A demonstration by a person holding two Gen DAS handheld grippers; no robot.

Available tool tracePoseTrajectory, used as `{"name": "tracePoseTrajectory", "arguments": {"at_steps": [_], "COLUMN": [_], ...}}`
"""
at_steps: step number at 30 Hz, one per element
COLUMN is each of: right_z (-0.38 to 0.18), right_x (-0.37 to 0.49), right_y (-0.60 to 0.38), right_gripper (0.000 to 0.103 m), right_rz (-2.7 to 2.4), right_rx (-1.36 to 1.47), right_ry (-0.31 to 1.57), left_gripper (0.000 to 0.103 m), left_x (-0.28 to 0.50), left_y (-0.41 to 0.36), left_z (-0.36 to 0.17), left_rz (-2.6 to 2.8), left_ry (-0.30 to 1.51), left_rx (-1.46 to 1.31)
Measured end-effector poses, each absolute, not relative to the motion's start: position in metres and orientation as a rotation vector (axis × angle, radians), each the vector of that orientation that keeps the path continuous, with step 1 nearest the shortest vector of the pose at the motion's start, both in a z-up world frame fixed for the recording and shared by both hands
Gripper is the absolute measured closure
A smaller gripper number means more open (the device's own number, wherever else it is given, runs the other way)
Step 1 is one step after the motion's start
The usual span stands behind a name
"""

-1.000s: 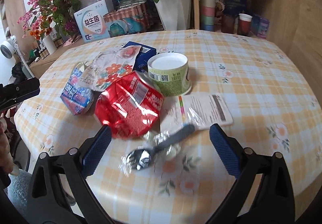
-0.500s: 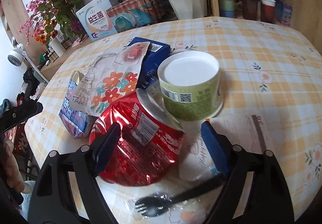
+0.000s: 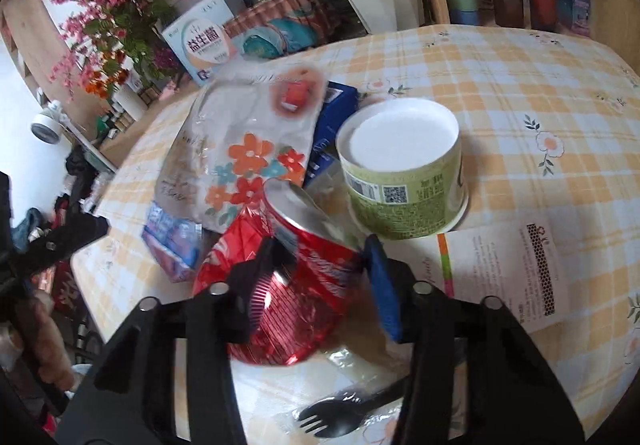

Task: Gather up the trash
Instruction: 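Grasp the white Brown bag with the left tool while the right tool grasps the red can, then lift the white bag and red can off the table toward the bin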

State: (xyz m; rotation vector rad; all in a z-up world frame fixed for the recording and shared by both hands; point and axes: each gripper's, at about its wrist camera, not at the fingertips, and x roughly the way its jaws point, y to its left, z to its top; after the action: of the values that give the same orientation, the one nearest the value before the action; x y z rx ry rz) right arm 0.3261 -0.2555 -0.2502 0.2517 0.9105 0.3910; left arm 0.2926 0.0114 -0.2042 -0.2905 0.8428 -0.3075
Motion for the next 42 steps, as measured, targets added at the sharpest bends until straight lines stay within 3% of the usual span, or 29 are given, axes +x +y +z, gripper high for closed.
{"name": "tracePoseTrajectory", "arguments": {"at_steps": [14,30,34,39,42], "right_z": [-0.194,-0.198,-0.201,-0.203,-0.203], "right_x": [0.290,0.280,0.280,0.281,0.280], "right_y": [-0.284,-0.347,-0.353,-0.355,-0.354], "right_gripper": [0.066,0.066,0.066,0.066,0.066], "right_rz": [0.337,0.220,0.211,0.207,0.205], "right_rx": [0.202,0.253,0.260,0.266,0.271], "right_ry": [0.734,0.728,0.733,0.737,0.740], "left_gripper": [0.048,0.048,0.058,0.059,0.073], "left_x": [0.298,0.430,0.441,0.443,0.442], "left_y": [0.000,-0.050,-0.059,-0.063,-0.066], "left_z": [-0.194,-0.219,-0.231,-0.238,-0.236], "left_rz": [-0.344,-0.421,-0.427,-0.409,-0.407], "left_ry": [0.845,1.041,1.084,1.076,1.062], "left_rx": [-0.267,-0.194,-0.172,-0.157,-0.140]}}
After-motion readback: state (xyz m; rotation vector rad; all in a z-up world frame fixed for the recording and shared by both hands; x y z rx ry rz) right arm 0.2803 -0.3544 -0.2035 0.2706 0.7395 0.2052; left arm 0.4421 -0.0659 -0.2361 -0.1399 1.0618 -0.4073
